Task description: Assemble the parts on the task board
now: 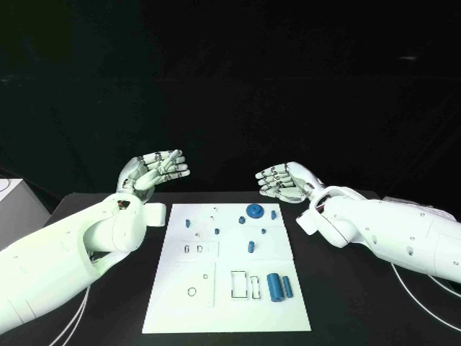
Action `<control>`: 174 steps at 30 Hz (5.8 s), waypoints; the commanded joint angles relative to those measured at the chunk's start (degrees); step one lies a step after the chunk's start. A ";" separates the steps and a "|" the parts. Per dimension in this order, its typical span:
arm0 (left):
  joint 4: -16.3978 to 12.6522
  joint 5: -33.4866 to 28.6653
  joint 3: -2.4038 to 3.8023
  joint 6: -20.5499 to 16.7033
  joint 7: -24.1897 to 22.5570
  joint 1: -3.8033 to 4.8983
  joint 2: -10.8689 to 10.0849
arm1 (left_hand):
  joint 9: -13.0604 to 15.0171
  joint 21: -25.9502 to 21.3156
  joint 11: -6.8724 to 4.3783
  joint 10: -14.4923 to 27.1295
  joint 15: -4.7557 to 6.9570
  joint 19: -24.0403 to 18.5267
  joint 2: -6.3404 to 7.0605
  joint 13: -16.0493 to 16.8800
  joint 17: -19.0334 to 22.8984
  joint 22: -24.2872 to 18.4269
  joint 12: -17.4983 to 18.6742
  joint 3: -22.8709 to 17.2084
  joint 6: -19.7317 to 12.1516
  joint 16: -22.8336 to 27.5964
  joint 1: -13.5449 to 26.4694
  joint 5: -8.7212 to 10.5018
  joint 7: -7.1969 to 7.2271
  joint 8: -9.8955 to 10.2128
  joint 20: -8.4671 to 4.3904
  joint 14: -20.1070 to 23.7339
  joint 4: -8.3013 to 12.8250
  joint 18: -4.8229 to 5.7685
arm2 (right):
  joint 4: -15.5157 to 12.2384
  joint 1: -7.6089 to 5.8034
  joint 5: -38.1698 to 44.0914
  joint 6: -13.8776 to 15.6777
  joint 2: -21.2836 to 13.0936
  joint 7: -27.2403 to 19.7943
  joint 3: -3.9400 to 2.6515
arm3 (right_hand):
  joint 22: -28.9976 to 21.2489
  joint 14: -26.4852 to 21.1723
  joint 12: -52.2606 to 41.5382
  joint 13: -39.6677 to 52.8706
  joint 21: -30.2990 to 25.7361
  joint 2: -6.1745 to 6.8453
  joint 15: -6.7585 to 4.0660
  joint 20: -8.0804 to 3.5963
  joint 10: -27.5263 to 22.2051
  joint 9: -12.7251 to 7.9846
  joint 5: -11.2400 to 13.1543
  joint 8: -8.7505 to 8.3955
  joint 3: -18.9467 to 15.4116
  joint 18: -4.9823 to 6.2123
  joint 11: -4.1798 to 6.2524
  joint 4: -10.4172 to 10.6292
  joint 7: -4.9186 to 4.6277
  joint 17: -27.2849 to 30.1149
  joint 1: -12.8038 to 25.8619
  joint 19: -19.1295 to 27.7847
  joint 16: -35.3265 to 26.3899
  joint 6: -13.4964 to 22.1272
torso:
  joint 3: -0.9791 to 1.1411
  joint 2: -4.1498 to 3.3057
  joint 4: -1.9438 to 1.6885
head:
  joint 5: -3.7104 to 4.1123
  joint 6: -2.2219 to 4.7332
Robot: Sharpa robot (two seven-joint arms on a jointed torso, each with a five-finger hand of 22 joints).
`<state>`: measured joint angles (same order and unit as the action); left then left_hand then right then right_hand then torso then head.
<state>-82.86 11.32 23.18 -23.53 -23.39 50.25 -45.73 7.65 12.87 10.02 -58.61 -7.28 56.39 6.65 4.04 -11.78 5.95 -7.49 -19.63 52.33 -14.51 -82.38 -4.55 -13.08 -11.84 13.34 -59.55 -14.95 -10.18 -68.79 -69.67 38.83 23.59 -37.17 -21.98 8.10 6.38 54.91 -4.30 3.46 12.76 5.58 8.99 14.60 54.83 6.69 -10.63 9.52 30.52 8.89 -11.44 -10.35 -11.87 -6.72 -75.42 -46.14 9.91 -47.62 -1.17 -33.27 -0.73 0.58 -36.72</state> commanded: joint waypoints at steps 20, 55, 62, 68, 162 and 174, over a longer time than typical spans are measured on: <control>-13.31 3.85 2.04 7.45 4.30 -0.04 -7.86 | 0.83 8.67 -0.69 -0.82 2.32 6.82 2.23 -0.10 -10.54 4.00 1.99 -4.24 -0.97 -14.17 0.37 0.46 -0.20 -0.03 -3.28 -5.12 2.62 -0.14 | -3.80 -5.75 50.67 -10.72 1.84 24.80 -0.48 | 35.04 30.90 0.87 0.19 44.82 4.48 -8.34 -8.33 12.11 1.15 1.28 -2.28 1.05 -0.38 5.47 2.87 1.73 -51.16 3.24 -25.09 59.42 -10.15 | -2.44 -5.33 -4.56 | 3.73 -0.14; -15.91 6.54 5.50 7.63 5.21 -4.42 -9.47 | 1.58 14.64 -1.19 -1.70 2.94 6.70 2.76 -0.03 -15.21 7.49 1.61 -4.84 -0.97 -23.30 1.65 0.52 0.27 -0.73 -4.03 -3.99 2.82 -0.10 | -6.16 -5.68 57.26 -13.70 1.13 30.58 -0.41 | 37.66 30.65 0.66 0.47 46.13 6.84 -8.23 -8.14 9.83 1.99 0.81 -2.52 -0.81 -0.76 5.61 5.81 2.39 -57.48 3.92 -26.62 65.75 -10.21 | -2.95 -8.98 -5.47 | 5.46 0.12; -15.91 6.60 5.56 7.72 5.42 -4.48 -9.19 | 1.59 14.79 -1.19 -1.69 2.95 6.67 2.79 -0.04 -15.30 7.58 1.61 -4.85 -1.00 -23.51 1.69 0.52 0.27 -0.74 -4.04 -3.94 2.82 -0.10 | -5.72 -5.23 57.01 -13.52 1.40 30.45 -0.41 | 37.34 30.57 0.56 0.54 45.86 6.60 -8.24 -8.15 10.18 2.10 0.75 -2.44 -0.69 -0.70 5.62 6.03 2.36 -57.36 3.64 -26.55 65.82 -10.39 | -2.99 -9.59 -5.75 | 5.46 0.56; -15.89 6.63 5.59 7.79 5.55 -4.55 -9.17 | 1.61 14.91 -1.20 -1.68 2.95 6.63 2.78 -0.04 -15.36 7.66 1.62 -4.89 -1.01 -23.66 1.68 0.51 0.27 -0.75 -4.04 -3.90 2.83 -0.10 | -4.96 -5.01 56.88 -13.64 1.75 30.40 -0.41 | 36.93 30.47 0.63 0.53 45.56 6.53 -8.23 -8.16 10.13 2.15 0.71 -2.40 -0.61 -0.63 5.58 6.09 2.31 -57.00 3.53 -26.39 65.66 -10.48 | -3.06 -9.94 -5.86 | 5.57 0.76; -15.86 7.92 6.02 7.67 6.69 -4.83 -8.83 | 1.92 16.68 -1.40 -1.94 3.14 5.63 2.81 -0.11 -15.84 8.79 1.61 -5.80 -0.83 -25.27 0.94 0.63 0.56 -1.18 -4.23 -2.94 3.72 -0.08 | 2.80 -5.00 58.23 3.75 10.68 31.16 -0.81 | 43.37 30.70 0.61 4.07 49.97 4.09 -10.03 -10.00 19.52 8.04 2.30 2.44 6.83 -1.30 7.68 4.47 3.75 -59.93 -1.40 -27.09 68.88 -15.24 | -3.93 -12.30 -7.41 | 4.54 2.27; -16.01 8.05 6.05 7.67 6.80 -4.83 -8.93 | 1.93 16.88 -1.38 -1.88 3.13 5.50 2.85 -0.13 -15.86 8.93 1.67 -5.88 -0.91 -25.41 0.83 0.65 0.53 -1.17 -4.24 -2.84 3.86 -0.08 | 3.97 -4.89 57.57 3.08 11.67 30.13 -0.81 | 43.38 30.66 0.73 4.10 49.95 4.16 -9.92 -9.91 19.16 8.15 2.28 2.34 6.89 -1.28 7.55 4.48 3.63 -59.82 -1.30 -26.95 68.87 -14.91 | -4.07 -12.37 -7.43 | 4.35 1.89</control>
<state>-98.67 19.03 29.17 -16.72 -16.47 45.41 -54.72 9.49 29.50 8.61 -60.42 -4.02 62.34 9.51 3.95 -27.54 14.79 -5.77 -25.40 51.80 -39.69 -81.11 -4.16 -12.77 -12.85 9.12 -62.74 -11.22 -10.15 -64.96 -74.58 96.13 27.30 -25.62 9.20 7.31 49.83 84.03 -3.43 4.65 62.46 10.43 -0.82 4.68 71.10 14.76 -8.20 12.19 37.39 7.98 -7.10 -5.72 -8.24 -66.63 -75.74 -73.61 78.45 -62.98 -5.17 -45.65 -8.16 4.97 -34.67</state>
